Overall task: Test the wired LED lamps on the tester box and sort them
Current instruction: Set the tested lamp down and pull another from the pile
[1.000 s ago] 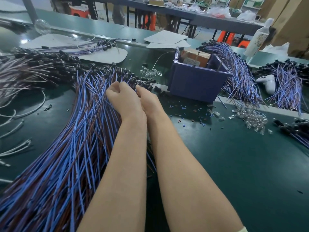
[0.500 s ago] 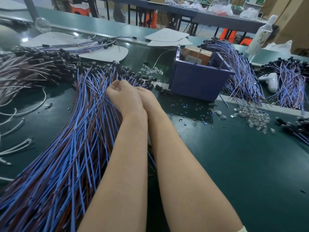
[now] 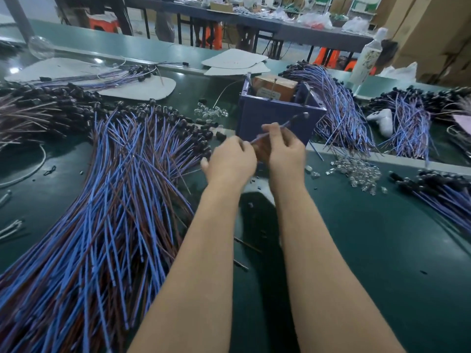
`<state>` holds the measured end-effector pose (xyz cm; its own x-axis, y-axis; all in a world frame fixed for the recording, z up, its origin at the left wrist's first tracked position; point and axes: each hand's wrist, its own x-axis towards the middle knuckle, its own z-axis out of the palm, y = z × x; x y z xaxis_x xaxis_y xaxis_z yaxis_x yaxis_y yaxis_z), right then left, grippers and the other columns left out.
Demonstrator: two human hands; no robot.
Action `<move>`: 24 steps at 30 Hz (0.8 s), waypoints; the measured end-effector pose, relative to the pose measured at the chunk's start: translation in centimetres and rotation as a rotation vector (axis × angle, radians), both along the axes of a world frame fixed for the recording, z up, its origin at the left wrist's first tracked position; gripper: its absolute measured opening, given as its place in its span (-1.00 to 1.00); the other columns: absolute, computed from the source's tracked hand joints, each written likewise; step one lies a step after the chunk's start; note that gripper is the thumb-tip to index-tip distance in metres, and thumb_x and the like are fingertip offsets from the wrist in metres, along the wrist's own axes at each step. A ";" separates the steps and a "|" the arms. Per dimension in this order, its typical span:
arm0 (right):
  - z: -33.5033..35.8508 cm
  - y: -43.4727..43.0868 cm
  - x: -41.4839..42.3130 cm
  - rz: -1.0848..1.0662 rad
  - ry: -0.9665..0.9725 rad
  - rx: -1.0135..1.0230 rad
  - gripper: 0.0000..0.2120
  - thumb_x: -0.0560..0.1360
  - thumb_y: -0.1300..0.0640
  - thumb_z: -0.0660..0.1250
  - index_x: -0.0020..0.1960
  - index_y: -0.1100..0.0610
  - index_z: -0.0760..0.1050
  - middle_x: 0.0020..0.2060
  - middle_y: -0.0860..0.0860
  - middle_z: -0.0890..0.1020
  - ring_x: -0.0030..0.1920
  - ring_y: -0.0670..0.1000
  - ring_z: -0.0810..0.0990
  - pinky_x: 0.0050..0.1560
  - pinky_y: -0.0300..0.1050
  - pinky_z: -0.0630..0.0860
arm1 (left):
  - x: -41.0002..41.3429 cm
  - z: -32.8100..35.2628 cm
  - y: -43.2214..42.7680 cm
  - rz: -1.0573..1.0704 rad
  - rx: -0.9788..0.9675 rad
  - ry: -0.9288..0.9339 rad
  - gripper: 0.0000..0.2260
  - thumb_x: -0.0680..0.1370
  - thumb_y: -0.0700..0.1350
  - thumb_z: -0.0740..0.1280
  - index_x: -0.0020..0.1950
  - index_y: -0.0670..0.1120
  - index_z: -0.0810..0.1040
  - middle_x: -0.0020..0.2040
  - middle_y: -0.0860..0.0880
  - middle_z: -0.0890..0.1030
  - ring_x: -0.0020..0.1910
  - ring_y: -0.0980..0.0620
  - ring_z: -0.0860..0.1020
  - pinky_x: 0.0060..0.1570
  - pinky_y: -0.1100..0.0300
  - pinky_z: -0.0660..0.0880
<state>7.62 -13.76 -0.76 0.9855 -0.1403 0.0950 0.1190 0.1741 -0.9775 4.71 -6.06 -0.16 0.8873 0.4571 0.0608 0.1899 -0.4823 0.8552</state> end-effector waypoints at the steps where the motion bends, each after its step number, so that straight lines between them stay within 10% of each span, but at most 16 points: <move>1: 0.3 -1.7 0.2 -0.076 0.015 0.113 -0.77 0.61 0.17 0.19 -0.16 0.18 0.53 -0.31 0.07 0.56 -0.32 -0.06 0.54 -0.27 -0.26 0.56 | 0.2 -0.6 -0.9 -0.081 0.087 0.040 -0.79 0.63 0.00 0.09 -0.02 -0.02 0.48 0.00 -0.07 0.58 0.14 -0.13 0.50 0.27 -0.04 0.33; 7: 0.4 -10.9 0.4 -0.449 0.058 0.368 -0.75 0.63 0.08 0.15 -0.17 0.09 0.50 -0.31 0.01 0.55 -0.34 -0.07 0.49 -0.36 -0.27 0.50 | 0.5 -1.8 -4.9 -0.365 0.134 -0.016 -0.81 0.61 -0.06 0.17 0.04 -0.09 0.55 -0.02 -0.07 0.62 0.02 -0.11 0.53 0.05 0.08 0.45; 17: -3.8 -9.5 -1.2 -0.065 0.031 -0.198 -0.80 0.60 0.20 0.19 -0.15 0.16 0.53 -0.18 0.14 0.62 -0.15 0.05 0.60 -0.06 -0.05 0.57 | 0.6 -3.6 -9.3 -0.307 0.156 -0.173 -0.83 0.60 -0.10 0.19 0.03 -0.07 0.57 0.00 -0.07 0.65 0.05 -0.14 0.55 0.15 -0.01 0.40; 24: -3.8 -12.0 -0.4 -0.472 0.029 0.235 -0.72 0.62 0.17 0.18 -0.26 0.15 0.44 -0.52 -0.06 0.55 -0.55 -0.20 0.51 -0.44 -0.34 0.50 | 0.8 -4.4 -6.8 -0.141 0.291 -0.084 -0.85 0.60 0.02 0.21 -0.01 0.04 0.56 -0.03 0.04 0.65 0.10 -0.03 0.50 -0.01 0.12 0.10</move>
